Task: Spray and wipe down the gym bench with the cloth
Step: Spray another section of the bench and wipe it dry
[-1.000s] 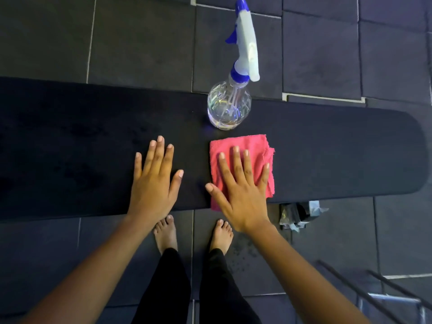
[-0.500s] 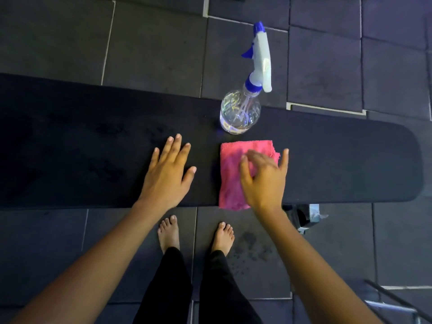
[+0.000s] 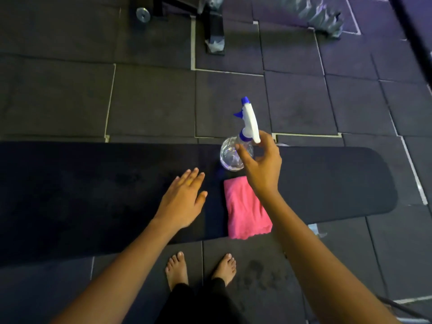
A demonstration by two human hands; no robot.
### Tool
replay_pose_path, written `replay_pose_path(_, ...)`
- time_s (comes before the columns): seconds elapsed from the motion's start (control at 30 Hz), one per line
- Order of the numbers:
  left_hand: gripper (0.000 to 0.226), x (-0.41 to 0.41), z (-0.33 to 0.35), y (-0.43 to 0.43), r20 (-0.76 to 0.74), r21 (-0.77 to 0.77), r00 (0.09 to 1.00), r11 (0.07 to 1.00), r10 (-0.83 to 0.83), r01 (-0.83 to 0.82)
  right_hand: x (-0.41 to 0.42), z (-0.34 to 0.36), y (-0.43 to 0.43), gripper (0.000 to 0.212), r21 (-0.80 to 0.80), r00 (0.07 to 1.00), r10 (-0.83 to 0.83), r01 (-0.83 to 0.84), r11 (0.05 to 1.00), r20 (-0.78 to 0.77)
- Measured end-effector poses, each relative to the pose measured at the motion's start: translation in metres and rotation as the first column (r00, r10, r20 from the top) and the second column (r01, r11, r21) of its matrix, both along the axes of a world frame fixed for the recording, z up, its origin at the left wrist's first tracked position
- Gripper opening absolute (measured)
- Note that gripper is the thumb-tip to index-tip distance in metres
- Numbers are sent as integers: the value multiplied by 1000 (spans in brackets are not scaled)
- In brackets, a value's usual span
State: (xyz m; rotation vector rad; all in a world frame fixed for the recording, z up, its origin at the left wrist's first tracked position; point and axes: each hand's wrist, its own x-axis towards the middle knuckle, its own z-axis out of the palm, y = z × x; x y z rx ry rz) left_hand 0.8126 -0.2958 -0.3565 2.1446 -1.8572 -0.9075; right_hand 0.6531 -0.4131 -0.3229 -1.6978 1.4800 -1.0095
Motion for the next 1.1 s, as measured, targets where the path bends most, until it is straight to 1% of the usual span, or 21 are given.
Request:
replay_pose_path(0.1,58,9,-10,7,9,5,1000,1000,-28,28,5,-6,-1,30,24,998,-50,49,999,47)
replay_pose_path(0.17,58,13,-18,16,24,26,999,999,-36,36,11,-11,1,32,5,998,-61,61,998,35)
replay_pose_path(0.2,58,15,-22,21,29,36,999,999,-27,26,16,-12,1,35,-9,999,-41,41,999,11)
replay_pose_path(0.33,57,17,-30,35,51,80,998,997,-25,21,29,-12,-9,59,-42,995,75,-78,996,-68)
replay_pose_path(0.4,57,18,-31,37,66,82,997,996,-46,40,32,-13,-14,74,-79,977,200,-205,976,-73)
replay_pose_path(0.47,57,19,-31,36,76,86,995,995,-58,51,34,-17,-19,79,-120,930,348,-361,925,-116)
replay_pose_path(0.5,57,20,-31,37,82,92,995,994,-58,51,37,-19,-20,78,-131,909,390,-408,903,-147)
replay_pose_path(0.53,57,22,-31,37,90,98,994,994,-57,48,40,-21,-20,75,-138,903,400,-422,896,-158)
replay_pose_path(0.63,57,23,-32,41,133,115,990,993,-40,24,49,-23,-21,64,-149,928,361,-370,917,-88)
replay_pose_path(0.7,59,20,-33,44,159,127,987,992,-20,-1,52,-25,-23,64,-142,924,376,-381,913,-61)
replay_pose_path(0.8,62,12,-39,47,206,126,978,992,-13,-13,60,-23,-29,68,-84,906,419,-423,902,-57)
replay_pose_path(0.93,62,13,-45,49,205,106,979,994,5,-28,71,-25,-33,61,-125,897,434,-442,888,-84)
replay_pose_path(1.1,57,18,-46,49,213,95,977,995,-3,-18,75,-21,-38,56,-65,898,427,-435,898,-105)
